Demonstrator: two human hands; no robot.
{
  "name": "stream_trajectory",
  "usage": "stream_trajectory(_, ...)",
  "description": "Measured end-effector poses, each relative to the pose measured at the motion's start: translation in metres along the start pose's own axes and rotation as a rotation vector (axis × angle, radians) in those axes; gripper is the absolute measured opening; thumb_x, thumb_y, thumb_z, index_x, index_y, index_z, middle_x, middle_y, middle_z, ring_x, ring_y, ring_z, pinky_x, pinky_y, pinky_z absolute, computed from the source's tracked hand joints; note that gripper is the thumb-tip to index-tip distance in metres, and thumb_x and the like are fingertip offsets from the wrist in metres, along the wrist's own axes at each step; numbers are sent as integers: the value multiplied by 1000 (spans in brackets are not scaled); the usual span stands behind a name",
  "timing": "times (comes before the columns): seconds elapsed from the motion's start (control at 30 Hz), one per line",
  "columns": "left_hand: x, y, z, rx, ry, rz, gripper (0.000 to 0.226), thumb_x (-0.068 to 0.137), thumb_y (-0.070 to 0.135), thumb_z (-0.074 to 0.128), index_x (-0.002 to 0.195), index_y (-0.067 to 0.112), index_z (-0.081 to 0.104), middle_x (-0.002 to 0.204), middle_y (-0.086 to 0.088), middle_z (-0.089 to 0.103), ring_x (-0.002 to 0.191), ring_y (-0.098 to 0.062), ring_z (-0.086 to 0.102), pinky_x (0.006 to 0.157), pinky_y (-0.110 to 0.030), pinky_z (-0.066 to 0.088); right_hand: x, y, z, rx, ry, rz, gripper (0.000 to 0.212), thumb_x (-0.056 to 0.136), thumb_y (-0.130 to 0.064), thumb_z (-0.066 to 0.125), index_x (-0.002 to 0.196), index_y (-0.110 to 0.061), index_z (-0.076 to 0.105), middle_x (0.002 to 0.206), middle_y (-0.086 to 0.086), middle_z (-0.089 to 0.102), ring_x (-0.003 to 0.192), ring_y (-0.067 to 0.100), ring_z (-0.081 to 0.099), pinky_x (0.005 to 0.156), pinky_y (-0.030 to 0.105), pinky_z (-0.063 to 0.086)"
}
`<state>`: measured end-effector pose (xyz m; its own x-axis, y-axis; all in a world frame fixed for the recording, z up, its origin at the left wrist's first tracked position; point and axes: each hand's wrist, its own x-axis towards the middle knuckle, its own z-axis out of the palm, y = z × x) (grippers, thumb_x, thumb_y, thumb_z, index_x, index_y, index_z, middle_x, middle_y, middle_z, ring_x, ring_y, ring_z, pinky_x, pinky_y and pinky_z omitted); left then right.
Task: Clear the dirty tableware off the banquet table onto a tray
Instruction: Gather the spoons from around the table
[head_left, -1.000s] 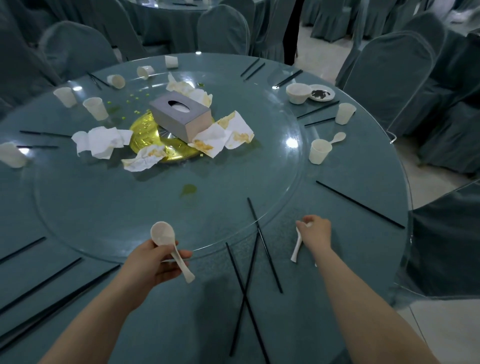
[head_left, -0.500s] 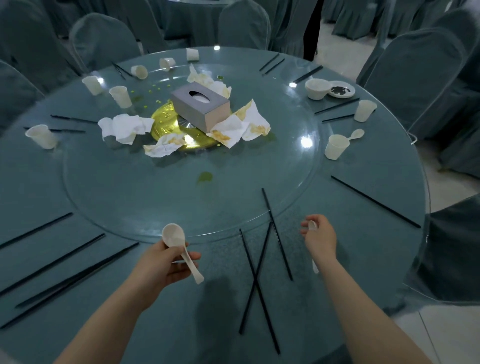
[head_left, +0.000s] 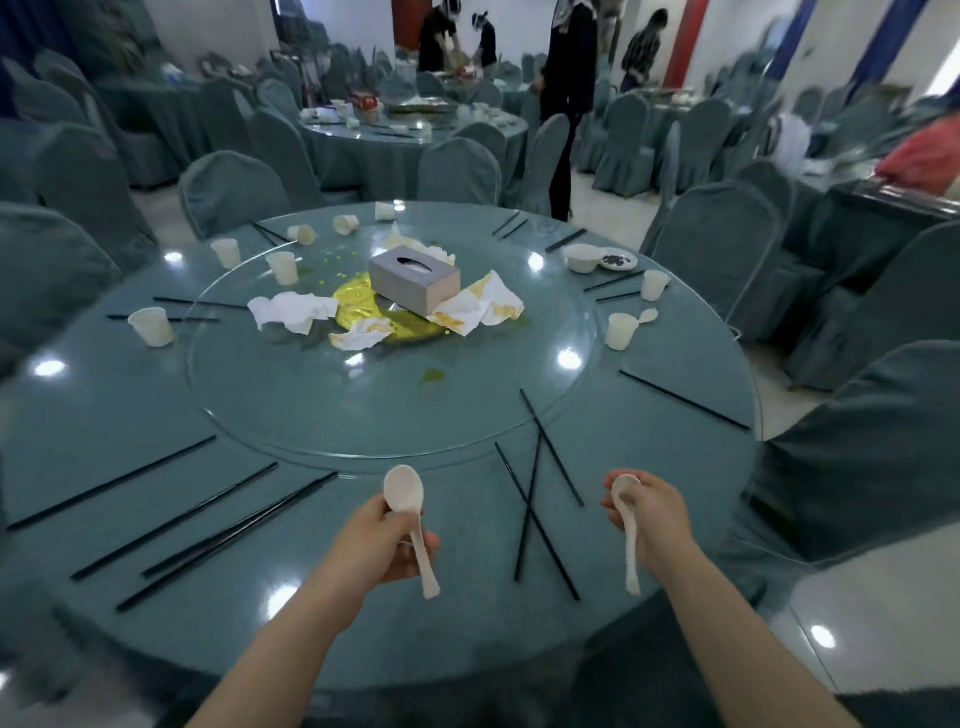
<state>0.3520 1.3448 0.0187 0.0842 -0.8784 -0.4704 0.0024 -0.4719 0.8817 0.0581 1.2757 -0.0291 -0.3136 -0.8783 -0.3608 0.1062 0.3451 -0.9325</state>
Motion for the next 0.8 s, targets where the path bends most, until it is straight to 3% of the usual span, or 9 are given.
stream_trajectory(0.1,-20,-1,8,54,-38,54,11,95,9,43,98,7,54,63,-6,71,56,-17,67,49,-23,52,-38,-6,-18,-16,-5,-15,25,87,3,49,91,-7,72,72,8,56,62,16,49,61,28,48)
stream_trajectory(0.2,-44,2,30,90,-105,99,13,95,8,41,99,7,54,61,-4,69,54,-15,66,48,-22,50,-74,-18,-38,-17,-1,-73,22,85,-1,55,90,-14,73,75,5,60,64,17,49,62,31,45)
stream_trajectory(0.33,-72,4,76,178,-249,152,14,96,11,42,102,10,54,64,-3,70,59,-16,67,55,-25,53,-113,-31,-62,-74,32,-178,17,86,-8,62,91,-22,71,87,1,69,75,15,60,63,26,44)
stream_trajectory(0.43,-90,5,120,239,-354,166,14,96,13,42,103,14,54,67,-3,72,64,-15,69,61,-28,55,-137,-36,-83,-61,7,-173,17,84,-1,63,90,-15,69,84,7,70,74,19,63,67,34,52)
stream_trajectory(0.57,-124,4,210,319,-536,177,15,98,21,43,108,18,54,74,-2,73,72,-16,70,65,-28,56,-168,-33,-156,-20,69,-195,11,83,-3,64,88,-12,68,72,3,71,60,12,68,53,22,53)
stream_trajectory(0.6,-134,2,235,336,-585,179,17,98,23,43,109,18,54,76,-2,73,73,-15,71,66,-27,57,-173,-32,-178,-18,103,-200,10,83,-4,65,87,-13,68,72,1,72,61,12,68,53,24,54)
stream_trajectory(0.7,-163,-6,314,365,-726,183,20,98,28,43,108,18,58,82,-2,73,75,-15,71,67,-30,58,-183,-29,-253,-34,188,-209,13,78,-4,67,86,-13,68,79,5,72,78,25,70,71,41,60)
stream_trajectory(0.8,-191,-19,394,376,-811,196,20,99,30,43,104,21,60,87,-4,72,73,-15,70,65,-30,58,-191,-24,-334,24,253,-213,17,73,0,69,87,-9,66,80,11,72,74,26,71,65,37,59)
